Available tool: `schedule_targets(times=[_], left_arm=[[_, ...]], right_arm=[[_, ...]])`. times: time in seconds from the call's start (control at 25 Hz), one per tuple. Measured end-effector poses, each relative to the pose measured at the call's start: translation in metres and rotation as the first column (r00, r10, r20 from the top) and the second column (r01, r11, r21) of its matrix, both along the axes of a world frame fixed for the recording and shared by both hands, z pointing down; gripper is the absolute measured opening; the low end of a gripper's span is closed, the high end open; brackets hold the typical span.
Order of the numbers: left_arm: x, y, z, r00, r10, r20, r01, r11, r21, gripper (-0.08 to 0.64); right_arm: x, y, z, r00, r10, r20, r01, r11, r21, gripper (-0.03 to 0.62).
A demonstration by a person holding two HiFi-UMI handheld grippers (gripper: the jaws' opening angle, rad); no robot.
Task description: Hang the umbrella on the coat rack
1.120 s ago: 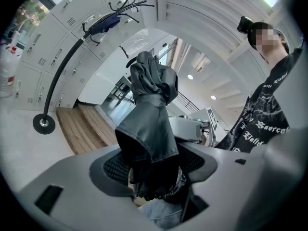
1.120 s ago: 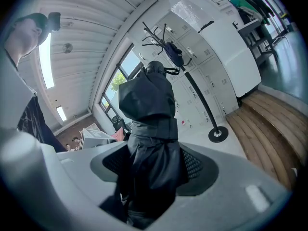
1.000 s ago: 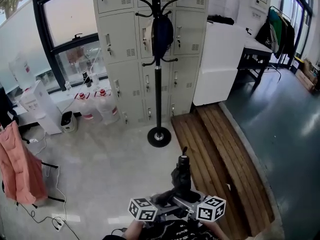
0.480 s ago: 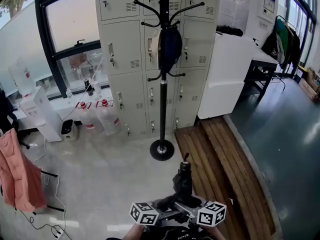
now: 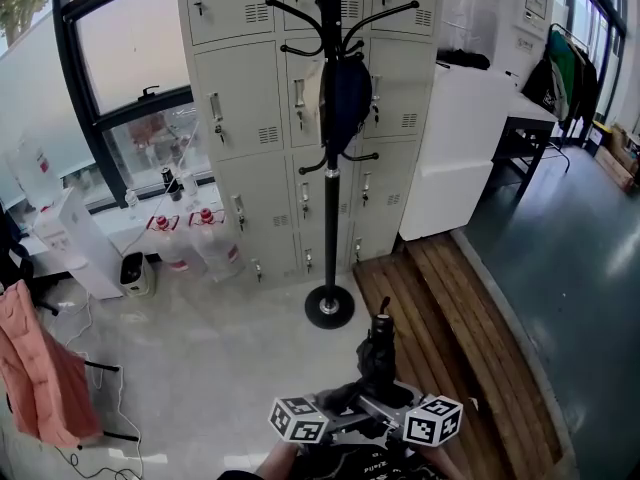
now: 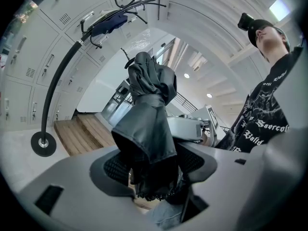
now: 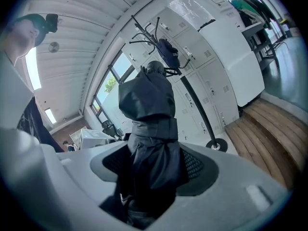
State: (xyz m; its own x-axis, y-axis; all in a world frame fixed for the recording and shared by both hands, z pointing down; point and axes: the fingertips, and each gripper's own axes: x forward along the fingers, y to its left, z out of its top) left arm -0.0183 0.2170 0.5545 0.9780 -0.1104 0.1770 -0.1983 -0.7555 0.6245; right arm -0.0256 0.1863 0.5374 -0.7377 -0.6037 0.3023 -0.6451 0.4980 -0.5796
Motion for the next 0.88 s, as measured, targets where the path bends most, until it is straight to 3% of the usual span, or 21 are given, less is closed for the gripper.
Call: schedule_targets(times=[0.32, 0.88], left_arm=[[-0.021, -0.04, 0.0, 0.999, 0.033, 0.003, -0.033, 0.999, 0.017, 0.287], [-0.035, -0.06, 0.0, 0.998, 0.063, 0.006, -0.063, 0.997, 0.033, 0.285]], right_arm=[[-0.021, -0.04, 0.0, 1.0, 0.03, -0.005, -0.03, 0.999, 0.018, 0.281], [-0.035, -0.06, -0.002, 0.998, 0.049, -0.031, -0.048, 0.998, 0.041, 0.281]])
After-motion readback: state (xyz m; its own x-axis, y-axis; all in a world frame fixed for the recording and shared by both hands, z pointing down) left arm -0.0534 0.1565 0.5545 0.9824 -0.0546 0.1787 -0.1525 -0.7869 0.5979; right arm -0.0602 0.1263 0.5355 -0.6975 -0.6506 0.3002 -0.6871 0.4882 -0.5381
